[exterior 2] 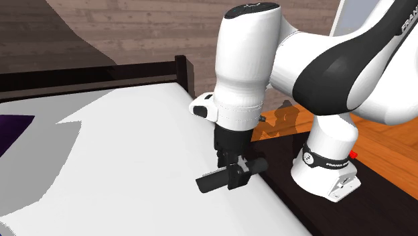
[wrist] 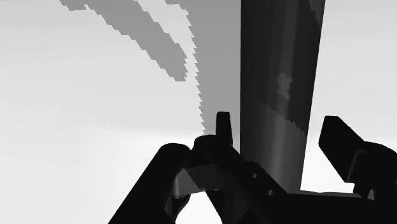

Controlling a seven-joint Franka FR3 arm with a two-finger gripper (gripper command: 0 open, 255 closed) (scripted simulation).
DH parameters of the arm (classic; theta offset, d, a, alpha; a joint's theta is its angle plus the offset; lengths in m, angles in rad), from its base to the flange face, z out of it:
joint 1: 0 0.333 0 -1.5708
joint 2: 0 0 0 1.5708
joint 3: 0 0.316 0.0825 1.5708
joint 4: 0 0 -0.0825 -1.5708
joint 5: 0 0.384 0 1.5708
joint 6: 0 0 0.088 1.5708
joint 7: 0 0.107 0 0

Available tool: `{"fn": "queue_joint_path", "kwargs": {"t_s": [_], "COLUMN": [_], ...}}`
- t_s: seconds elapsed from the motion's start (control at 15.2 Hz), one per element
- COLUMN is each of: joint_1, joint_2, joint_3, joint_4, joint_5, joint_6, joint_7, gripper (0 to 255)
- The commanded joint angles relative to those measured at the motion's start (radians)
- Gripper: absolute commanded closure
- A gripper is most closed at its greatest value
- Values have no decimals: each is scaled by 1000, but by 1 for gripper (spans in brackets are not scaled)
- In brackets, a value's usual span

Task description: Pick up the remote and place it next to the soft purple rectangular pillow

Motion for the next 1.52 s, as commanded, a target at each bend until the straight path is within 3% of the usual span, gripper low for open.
{"fn": "queue_joint_path", "kwargs": {"t_s": [0.0, 0.53, 1.45], "joint_1": [0, 0, 14], "joint_2": [0, 0, -153], "joint_3": [0, 0, -21], "joint_4": [0, 0, 99], "joint_5": [0, 0, 16], "joint_6": [0, 0, -252], "joint_7": [0, 0, -29], "gripper": [255, 255, 255]}}
